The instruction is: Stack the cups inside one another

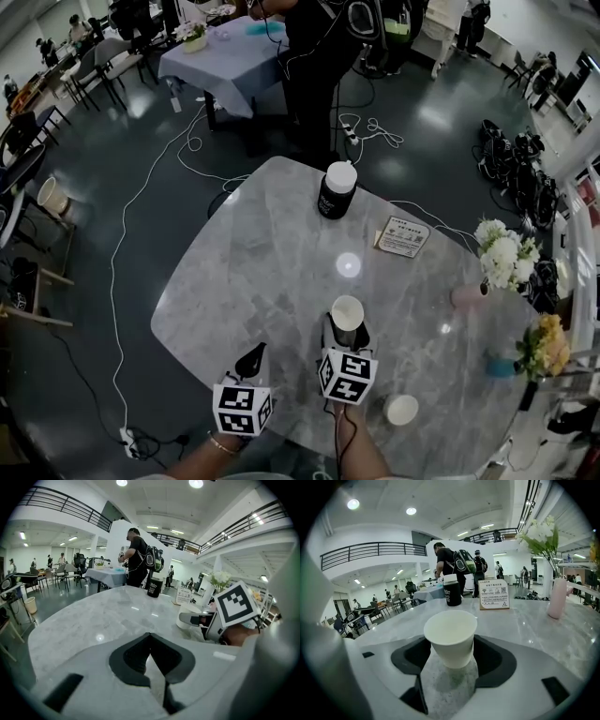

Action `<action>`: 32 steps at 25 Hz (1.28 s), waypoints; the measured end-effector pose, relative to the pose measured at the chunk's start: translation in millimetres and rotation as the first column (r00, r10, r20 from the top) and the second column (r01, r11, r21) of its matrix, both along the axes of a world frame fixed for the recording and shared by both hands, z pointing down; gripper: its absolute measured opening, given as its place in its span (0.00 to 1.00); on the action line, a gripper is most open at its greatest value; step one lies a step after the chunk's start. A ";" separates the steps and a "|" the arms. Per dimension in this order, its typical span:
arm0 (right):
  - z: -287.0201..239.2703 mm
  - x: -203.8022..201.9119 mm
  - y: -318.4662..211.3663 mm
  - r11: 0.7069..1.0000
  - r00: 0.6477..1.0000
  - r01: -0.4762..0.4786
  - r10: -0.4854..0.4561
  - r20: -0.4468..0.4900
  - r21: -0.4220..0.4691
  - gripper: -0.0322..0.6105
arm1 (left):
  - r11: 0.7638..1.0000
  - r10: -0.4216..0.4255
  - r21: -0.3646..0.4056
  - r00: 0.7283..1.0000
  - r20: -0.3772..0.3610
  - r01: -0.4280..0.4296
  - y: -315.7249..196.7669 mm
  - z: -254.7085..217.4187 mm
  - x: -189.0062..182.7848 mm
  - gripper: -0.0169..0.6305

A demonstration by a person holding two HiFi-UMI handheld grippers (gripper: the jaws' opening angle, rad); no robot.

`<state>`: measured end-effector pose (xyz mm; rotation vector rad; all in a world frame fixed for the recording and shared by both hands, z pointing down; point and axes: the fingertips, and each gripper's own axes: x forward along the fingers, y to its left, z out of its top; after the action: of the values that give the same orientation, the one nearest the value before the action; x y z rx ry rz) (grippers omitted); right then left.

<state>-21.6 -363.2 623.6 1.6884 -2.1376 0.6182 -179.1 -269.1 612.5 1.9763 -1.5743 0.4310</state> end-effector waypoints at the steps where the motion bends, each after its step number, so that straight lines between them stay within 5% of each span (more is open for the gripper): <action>1: -0.9 -0.2 1.1 1.000 1.000 -0.001 0.001 0.005 -0.001 0.45 | 1.000 0.002 0.001 1.000 -0.002 -0.002 -0.3 -0.1 2.2 0.03; 32: -72.7 24.5 58.4 0.998 1.000 0.001 -0.002 0.021 0.061 0.45 | 0.993 0.051 0.110 0.998 -0.044 -0.046 32.6 -51.4 47.2 0.03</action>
<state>2.9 -304.8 550.9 1.7188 -2.1926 0.5783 -131.8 -236.4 561.1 2.0952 -1.5531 0.3212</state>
